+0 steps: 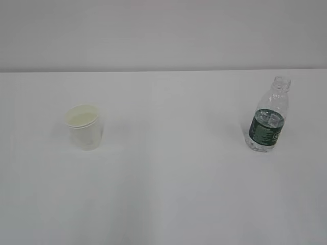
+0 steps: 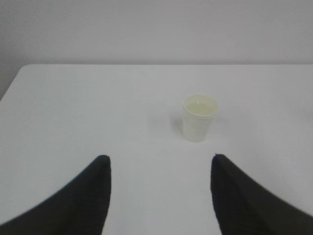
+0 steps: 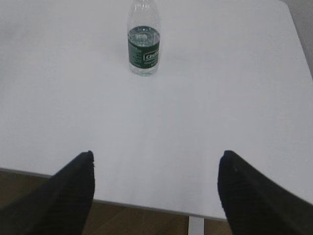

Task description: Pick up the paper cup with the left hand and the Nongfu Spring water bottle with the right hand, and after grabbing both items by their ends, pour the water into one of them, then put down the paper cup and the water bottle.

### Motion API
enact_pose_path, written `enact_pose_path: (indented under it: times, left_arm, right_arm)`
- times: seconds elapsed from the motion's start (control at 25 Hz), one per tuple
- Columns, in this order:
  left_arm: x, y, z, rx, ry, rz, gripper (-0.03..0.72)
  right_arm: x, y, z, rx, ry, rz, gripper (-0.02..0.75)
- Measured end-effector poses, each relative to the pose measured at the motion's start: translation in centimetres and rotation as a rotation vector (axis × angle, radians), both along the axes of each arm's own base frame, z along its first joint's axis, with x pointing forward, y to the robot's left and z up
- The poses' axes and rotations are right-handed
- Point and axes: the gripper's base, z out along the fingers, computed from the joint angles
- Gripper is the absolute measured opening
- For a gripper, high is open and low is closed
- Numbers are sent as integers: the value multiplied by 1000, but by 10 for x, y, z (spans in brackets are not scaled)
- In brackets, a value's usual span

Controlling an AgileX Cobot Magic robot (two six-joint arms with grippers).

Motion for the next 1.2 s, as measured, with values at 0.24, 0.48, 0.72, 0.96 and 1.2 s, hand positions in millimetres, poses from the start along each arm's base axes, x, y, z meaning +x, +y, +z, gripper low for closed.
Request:
enact_pose_path:
  times: [0.24, 0.48, 0.72, 0.96, 1.2]
  left_arm:
    - [-1, 0, -4, 6, 40, 1, 460]
    - [-1, 0, -5, 7, 53, 1, 453]
    - [0, 0, -7, 9, 63, 1, 432]
    - [0, 0, -7, 9, 63, 1, 429]
    - [0, 1, -7, 15, 62, 5, 429]
  right_arm:
    - [-4, 0, -5, -2, 68, -3, 588]
    - [-1, 0, -13, 5, 98, -10, 588]
    - [3, 0, -21, 14, 113, -17, 587]
    - [8, 0, -25, 12, 102, -22, 587]
    - [12, -1, -28, 8, 83, -24, 588]
